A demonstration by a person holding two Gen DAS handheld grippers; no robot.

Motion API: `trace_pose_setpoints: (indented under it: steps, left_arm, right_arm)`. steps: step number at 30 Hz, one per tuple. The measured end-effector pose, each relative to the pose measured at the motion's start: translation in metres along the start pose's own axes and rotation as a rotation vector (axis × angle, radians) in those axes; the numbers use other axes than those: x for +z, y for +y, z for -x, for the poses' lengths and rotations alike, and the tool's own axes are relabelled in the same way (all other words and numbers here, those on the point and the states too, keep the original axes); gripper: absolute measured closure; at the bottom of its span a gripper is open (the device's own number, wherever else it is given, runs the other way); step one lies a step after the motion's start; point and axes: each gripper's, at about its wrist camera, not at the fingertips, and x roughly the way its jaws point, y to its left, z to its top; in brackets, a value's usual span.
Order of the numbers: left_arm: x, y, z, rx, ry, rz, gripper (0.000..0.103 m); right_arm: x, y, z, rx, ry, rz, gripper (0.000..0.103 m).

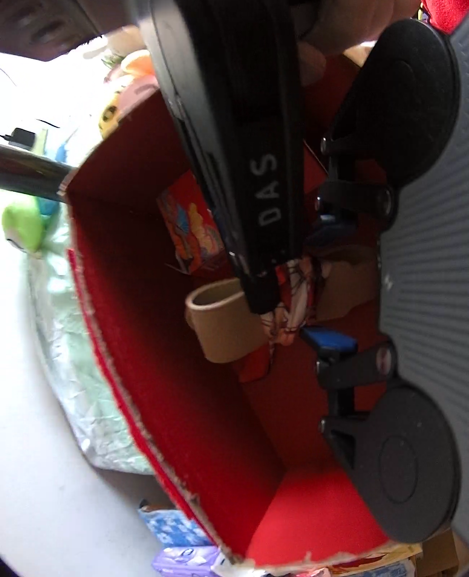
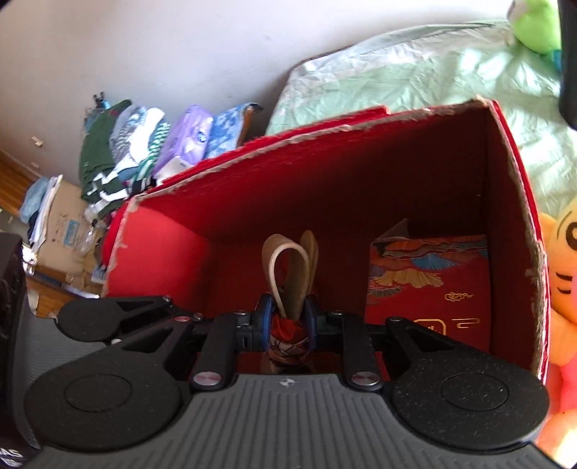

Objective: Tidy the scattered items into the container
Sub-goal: 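Lower the strap into the red box beside the gift box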

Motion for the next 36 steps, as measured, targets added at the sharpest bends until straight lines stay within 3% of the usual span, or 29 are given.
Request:
trace_pose_setpoints:
  steps: [8, 22, 28, 36]
  left_arm:
    - [0.005, 0.007, -0.009, -0.076, 0.062, 0.046, 0.054]
    - [0.005, 0.015, 0.003, -0.13, 0.007, 0.122, 0.044]
    - [0.008, 0.017, -0.001, -0.123, 0.012, 0.133, 0.042]
    - [0.011, 0.014, -0.01, -0.117, 0.076, 0.12, 0.041]
  right_arm:
    - [-0.001, -0.002, -0.005, -0.059, 0.034, -0.035, 0.076]
    - [-0.002, -0.009, -0.001, -0.052, -0.011, -0.037, 0.072]
    - [-0.001, -0.009, 0.0, -0.045, -0.037, -0.034, 0.073]
    - [-0.003, -0.004, 0.003, -0.032, -0.082, 0.026, 0.084]
